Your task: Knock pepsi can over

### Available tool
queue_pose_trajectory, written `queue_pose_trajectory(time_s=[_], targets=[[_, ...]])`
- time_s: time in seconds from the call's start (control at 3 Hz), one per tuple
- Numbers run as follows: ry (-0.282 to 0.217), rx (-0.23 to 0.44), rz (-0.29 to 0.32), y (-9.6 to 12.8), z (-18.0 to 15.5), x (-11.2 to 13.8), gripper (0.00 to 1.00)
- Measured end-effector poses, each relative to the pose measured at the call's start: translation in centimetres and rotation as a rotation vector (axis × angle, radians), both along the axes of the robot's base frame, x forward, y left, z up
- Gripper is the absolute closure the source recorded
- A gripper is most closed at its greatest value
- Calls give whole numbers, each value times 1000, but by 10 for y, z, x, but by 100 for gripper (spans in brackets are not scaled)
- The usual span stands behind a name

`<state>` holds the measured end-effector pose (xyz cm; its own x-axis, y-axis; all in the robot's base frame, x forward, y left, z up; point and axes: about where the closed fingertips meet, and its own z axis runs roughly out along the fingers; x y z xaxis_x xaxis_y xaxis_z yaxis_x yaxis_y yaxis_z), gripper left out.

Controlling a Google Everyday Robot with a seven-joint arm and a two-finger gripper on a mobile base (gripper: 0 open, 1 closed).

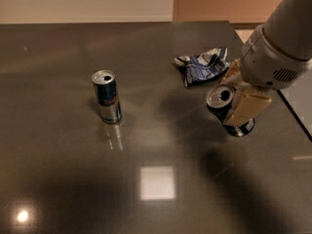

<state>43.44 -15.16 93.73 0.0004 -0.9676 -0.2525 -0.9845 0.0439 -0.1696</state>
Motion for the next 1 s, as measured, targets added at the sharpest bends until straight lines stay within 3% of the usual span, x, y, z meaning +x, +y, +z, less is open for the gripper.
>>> queue_pose_trajectory(time_s=[1.0], targets=[[26, -246, 4, -11, -41, 14, 100]])
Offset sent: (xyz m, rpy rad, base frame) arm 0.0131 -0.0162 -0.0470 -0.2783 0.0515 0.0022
